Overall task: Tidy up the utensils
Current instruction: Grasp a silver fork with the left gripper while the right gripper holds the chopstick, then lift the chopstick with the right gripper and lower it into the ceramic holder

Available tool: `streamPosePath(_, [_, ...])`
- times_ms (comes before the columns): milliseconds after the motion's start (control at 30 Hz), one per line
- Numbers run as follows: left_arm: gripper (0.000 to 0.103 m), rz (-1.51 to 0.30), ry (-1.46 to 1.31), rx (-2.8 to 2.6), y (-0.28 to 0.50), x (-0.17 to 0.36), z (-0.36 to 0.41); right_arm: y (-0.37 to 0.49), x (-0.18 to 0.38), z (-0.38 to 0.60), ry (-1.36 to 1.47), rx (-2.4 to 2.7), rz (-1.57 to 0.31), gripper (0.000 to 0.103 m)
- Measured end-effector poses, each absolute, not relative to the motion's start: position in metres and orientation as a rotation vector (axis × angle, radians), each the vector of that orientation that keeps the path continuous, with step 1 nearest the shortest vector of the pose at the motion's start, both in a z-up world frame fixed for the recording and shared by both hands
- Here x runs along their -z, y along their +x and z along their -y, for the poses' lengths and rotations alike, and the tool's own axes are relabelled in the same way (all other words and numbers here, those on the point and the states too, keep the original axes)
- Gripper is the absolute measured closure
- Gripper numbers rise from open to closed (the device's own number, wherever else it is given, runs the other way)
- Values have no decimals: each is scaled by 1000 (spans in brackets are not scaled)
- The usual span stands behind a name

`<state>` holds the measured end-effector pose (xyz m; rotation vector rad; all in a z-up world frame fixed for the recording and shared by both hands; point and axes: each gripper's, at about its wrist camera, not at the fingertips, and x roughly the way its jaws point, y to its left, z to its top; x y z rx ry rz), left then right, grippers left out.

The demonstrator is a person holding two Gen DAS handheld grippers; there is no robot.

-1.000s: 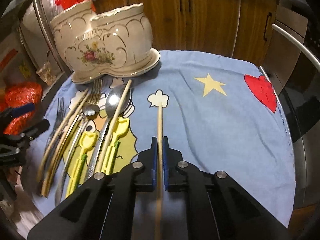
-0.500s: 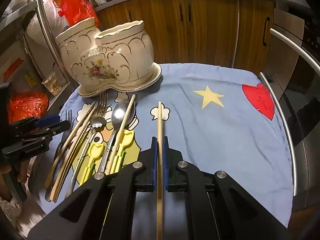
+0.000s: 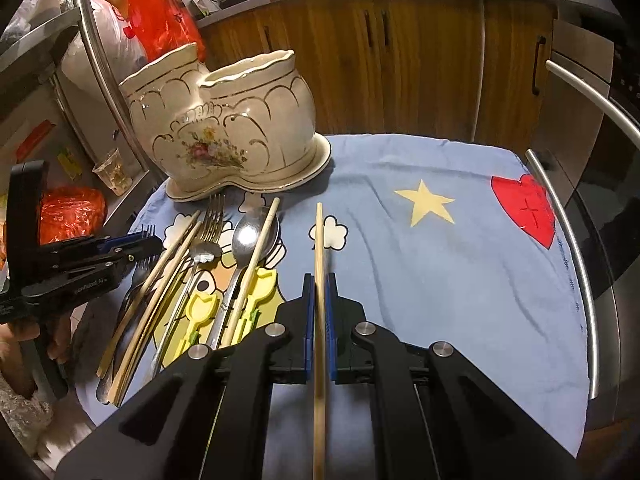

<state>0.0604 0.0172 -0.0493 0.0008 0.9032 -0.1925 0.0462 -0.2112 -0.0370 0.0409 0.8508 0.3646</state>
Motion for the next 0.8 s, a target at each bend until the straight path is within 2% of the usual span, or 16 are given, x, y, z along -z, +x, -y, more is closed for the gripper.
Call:
streamPosePath(567, [87,-653,-19,148,33,-4,-23,33,20,212,70,-378,-748,98])
streamPosePath(633, [100,-607,13,135,26,-12,-19,31,17,212,67,-379,-727,98])
streamPosePath(800, [100,-562,27,138,16,-23,-17,28,12,212,63,-378,-703,98])
